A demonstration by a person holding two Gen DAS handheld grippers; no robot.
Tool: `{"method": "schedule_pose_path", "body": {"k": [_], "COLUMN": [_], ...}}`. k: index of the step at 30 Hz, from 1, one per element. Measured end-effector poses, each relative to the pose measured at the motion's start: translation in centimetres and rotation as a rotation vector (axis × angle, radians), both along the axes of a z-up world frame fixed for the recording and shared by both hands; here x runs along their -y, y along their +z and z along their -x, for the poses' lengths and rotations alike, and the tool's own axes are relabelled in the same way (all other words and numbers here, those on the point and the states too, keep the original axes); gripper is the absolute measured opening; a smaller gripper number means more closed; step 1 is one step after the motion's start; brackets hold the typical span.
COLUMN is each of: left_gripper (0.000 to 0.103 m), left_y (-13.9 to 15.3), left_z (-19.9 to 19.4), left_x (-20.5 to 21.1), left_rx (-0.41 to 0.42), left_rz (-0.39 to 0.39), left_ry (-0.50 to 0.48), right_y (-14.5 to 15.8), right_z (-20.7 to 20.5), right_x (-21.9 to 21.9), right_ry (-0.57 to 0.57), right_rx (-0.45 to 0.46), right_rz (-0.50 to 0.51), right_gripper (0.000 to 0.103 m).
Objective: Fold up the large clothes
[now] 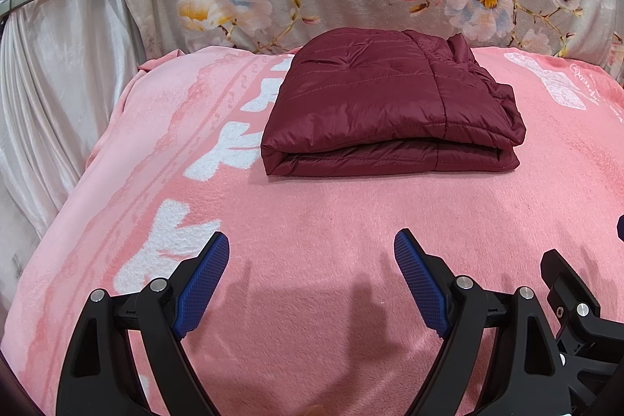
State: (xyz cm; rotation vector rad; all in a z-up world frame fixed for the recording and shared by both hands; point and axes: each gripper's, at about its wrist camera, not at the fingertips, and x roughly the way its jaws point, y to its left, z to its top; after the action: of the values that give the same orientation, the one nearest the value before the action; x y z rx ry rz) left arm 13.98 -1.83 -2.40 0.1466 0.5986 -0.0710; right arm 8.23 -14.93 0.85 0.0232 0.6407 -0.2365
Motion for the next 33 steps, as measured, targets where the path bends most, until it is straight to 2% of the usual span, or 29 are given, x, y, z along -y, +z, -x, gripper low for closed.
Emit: {"method": "schedule_pose_path", "body": {"k": [33], "left_gripper": [0.082], "left_y": [-0.05], "left_z": [-0.07], "left_x": [0.02], "left_rx": [0.006], "left_rz": [-0.003], "left_ry": [0.002], "right_y": [0.00], "right_z": [-0.02], "right_x": [0.01], "right_ry": [0.000], "right_rx": [-0.001], "right_rz": [0.002], "right_gripper": [0.090]}}
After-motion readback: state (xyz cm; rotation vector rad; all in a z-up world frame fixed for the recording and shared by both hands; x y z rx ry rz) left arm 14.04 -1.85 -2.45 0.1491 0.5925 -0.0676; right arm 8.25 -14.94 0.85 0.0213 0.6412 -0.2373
